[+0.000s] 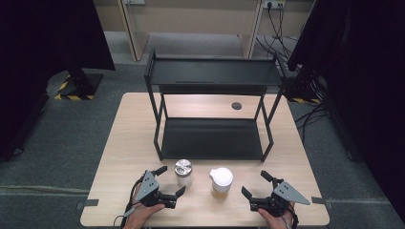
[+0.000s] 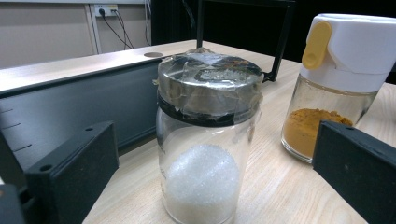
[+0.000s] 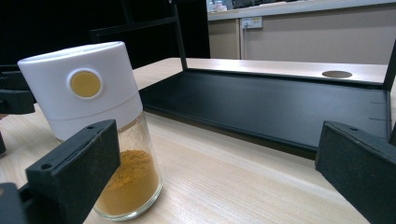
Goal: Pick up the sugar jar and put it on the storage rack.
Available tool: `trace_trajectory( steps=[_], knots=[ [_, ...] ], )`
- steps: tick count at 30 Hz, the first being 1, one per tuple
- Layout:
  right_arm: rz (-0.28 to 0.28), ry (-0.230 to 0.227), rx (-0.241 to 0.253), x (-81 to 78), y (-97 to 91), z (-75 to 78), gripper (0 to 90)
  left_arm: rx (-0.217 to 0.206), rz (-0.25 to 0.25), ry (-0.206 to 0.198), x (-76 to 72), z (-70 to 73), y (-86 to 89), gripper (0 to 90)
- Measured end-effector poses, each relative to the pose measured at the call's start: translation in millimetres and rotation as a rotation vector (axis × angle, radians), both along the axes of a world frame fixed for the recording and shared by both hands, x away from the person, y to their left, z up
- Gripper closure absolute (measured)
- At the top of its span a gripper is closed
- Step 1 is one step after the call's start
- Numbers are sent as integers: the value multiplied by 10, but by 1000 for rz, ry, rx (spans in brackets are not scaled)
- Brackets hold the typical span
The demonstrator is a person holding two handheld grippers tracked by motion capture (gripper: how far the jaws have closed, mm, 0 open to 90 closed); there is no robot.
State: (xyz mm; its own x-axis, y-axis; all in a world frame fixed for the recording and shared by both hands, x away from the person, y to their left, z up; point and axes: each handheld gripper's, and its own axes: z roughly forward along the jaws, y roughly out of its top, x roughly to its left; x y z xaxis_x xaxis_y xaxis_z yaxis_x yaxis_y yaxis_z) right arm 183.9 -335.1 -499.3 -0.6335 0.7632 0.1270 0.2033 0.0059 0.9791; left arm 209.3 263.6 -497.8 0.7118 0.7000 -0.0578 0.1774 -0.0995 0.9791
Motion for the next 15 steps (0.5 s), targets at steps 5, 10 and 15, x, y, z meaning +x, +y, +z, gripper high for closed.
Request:
trace_trajectory(
  steps=[5,10,15],
  knots=[
    [2,0,0,3,0,-3,4,4,5,-2,34,36,-42,0],
    [1,2,2,3,2,-5,4,-2,2,9,71,55,-75,0],
    [2,3,5,3,1,-7,4,3,4,19,110,66,-115,1]
  ],
)
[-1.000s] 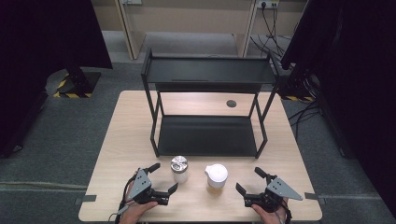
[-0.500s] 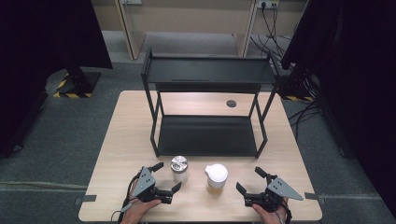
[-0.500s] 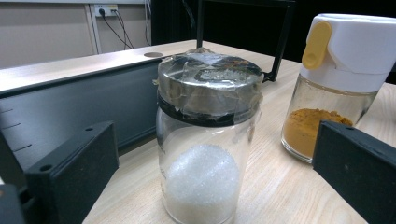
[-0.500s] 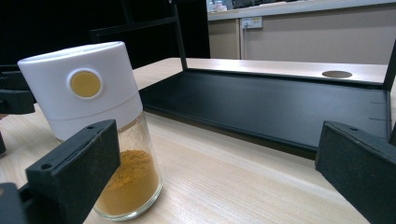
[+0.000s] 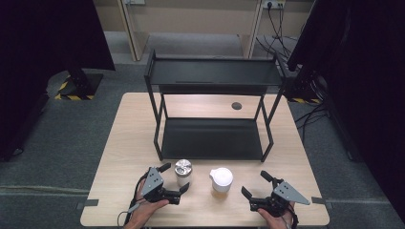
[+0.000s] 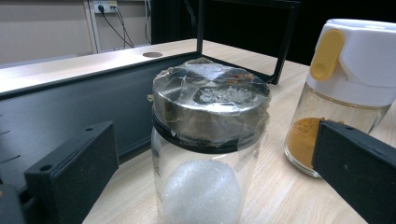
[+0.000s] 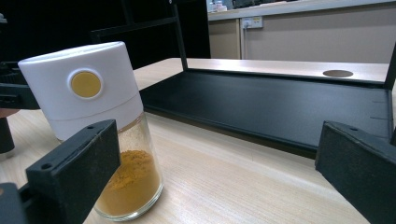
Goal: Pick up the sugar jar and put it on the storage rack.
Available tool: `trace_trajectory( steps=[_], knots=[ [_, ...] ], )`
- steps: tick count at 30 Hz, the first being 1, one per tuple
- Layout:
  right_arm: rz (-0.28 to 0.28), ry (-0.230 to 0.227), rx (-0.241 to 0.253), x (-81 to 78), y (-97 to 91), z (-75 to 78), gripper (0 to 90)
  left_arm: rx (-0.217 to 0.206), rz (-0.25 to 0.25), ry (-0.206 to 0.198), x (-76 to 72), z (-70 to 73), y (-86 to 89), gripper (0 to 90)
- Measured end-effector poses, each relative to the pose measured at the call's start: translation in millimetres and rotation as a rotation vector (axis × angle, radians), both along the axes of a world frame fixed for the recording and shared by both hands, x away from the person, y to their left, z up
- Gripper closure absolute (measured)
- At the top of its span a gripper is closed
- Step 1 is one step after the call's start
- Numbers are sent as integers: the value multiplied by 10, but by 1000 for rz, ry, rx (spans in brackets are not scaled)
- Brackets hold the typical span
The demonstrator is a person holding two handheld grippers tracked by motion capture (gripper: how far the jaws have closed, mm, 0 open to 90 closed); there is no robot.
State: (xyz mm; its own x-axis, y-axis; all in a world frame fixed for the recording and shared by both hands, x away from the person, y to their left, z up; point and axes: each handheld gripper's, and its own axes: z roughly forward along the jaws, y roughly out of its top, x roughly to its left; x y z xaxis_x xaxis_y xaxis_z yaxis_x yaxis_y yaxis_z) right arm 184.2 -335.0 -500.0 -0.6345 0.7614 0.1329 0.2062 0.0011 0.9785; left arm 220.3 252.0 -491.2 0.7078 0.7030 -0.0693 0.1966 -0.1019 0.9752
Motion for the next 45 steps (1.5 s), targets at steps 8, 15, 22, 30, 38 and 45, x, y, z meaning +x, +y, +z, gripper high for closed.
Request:
trace_trajectory(
  steps=[8,15,22,30,38,45],
  knots=[
    [1,7,9,5,-2,-6,4,30,9,29,79,27,-43,14],
    [3,10,10,11,-2,-10,4,38,9,44,126,51,-49,65],
    [6,14,11,19,2,-12,4,48,10,42,149,48,-73,95],
    [11,21,10,30,9,-13,4,64,2,59,206,64,-159,157],
    [14,28,14,37,7,-15,4,97,11,64,219,79,-236,305],
    [14,27,14,36,6,-16,4,98,18,60,202,84,-241,310]
  ],
)
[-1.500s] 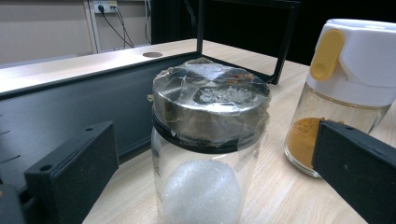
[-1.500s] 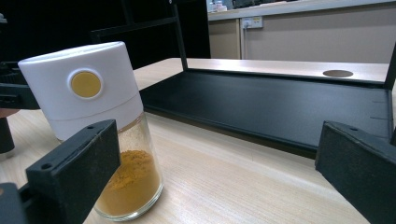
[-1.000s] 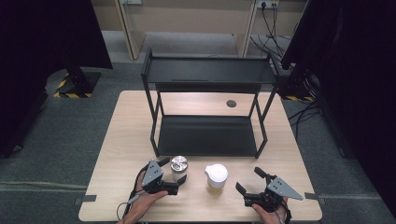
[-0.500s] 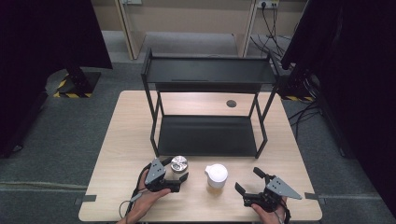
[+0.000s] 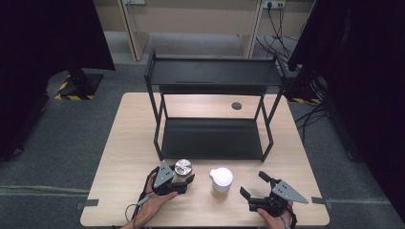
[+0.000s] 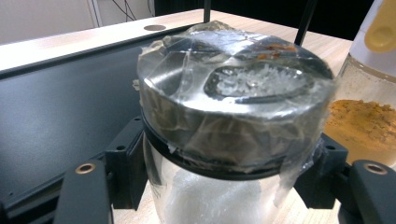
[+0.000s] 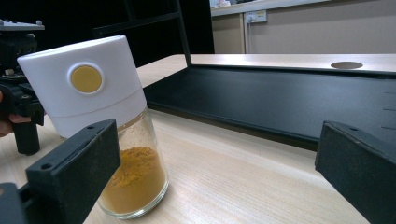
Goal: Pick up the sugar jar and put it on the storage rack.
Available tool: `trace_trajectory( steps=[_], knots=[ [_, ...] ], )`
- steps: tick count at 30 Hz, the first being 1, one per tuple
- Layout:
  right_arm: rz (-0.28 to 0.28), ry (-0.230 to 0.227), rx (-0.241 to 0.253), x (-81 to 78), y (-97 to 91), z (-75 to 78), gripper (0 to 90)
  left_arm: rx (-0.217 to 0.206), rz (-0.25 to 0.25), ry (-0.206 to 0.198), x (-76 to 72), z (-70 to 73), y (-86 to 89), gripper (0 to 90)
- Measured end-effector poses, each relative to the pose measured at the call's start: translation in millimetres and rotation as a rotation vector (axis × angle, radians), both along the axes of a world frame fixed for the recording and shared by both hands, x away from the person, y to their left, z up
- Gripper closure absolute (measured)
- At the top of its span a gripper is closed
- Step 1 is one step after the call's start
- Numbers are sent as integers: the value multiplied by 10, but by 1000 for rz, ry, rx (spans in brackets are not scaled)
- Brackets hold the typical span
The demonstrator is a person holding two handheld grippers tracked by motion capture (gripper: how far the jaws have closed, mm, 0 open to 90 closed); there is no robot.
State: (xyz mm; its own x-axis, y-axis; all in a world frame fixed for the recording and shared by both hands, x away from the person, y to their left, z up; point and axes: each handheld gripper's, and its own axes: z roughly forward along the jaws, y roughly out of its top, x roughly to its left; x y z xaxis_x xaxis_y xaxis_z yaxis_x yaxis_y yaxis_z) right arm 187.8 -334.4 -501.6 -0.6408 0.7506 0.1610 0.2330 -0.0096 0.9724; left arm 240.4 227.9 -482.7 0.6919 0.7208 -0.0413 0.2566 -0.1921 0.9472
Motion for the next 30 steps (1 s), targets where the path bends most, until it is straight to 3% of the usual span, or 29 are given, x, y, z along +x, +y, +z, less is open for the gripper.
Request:
trace_trajectory(
  steps=[9,13,30],
  knots=[
    [1,-2,4,4,-7,-6,4,-25,-4,-5,-2,115,79,312],
    [2,-1,5,4,-7,-7,4,-37,-35,0,43,209,146,312],
    [2,4,7,8,-6,-10,4,-35,-57,-15,86,475,192,312]
  ],
)
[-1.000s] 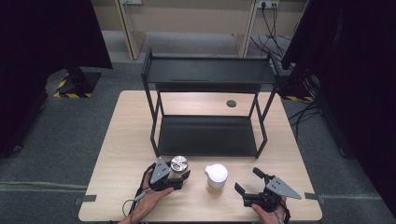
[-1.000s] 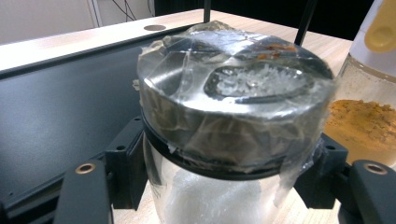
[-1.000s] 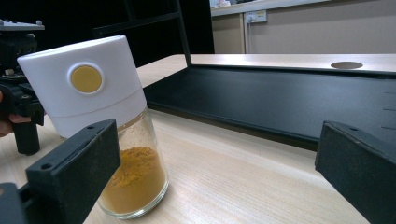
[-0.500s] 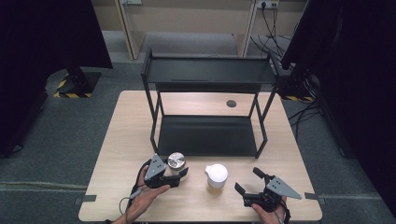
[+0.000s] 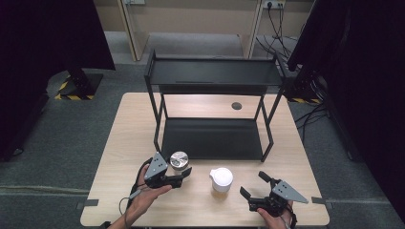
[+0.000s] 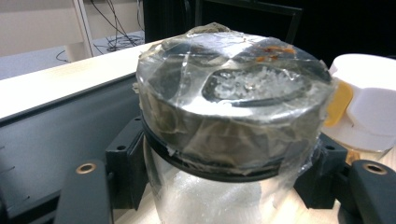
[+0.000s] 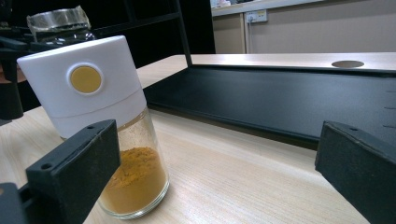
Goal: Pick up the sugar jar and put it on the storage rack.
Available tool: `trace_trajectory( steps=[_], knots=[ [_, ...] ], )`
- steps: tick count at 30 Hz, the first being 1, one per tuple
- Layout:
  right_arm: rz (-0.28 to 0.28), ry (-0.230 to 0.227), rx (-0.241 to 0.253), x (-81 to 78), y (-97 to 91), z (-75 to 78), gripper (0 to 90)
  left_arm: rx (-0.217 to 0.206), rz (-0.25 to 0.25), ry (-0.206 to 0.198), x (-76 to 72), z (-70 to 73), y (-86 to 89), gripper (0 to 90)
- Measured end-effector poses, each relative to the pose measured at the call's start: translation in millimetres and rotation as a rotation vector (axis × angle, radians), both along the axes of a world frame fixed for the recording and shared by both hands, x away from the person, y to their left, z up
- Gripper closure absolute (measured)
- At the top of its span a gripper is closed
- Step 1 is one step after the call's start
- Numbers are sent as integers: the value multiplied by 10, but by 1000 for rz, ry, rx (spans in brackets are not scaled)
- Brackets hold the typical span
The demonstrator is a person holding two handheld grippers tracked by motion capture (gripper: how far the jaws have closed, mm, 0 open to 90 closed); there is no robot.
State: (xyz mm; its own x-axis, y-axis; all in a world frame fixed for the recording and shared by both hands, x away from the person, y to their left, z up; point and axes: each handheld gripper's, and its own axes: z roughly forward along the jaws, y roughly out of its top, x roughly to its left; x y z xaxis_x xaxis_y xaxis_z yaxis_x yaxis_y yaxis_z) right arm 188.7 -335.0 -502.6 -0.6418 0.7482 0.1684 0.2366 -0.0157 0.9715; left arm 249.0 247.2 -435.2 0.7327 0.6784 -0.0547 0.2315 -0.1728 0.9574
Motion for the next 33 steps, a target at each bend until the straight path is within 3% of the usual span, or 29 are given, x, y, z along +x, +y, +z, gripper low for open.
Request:
trace_trajectory(
  steps=[6,10,13,33],
  knots=[
    [-1,2,4,-1,-2,-1,4,-8,-3,-1,21,105,16,312],
    [-1,3,5,1,-2,-2,4,-41,-26,14,84,193,79,312],
    [0,4,6,6,-4,-5,4,-24,-25,-2,82,267,76,312],
    [2,6,8,12,-8,-10,4,-33,-17,-44,350,1005,81,312]
  ],
)
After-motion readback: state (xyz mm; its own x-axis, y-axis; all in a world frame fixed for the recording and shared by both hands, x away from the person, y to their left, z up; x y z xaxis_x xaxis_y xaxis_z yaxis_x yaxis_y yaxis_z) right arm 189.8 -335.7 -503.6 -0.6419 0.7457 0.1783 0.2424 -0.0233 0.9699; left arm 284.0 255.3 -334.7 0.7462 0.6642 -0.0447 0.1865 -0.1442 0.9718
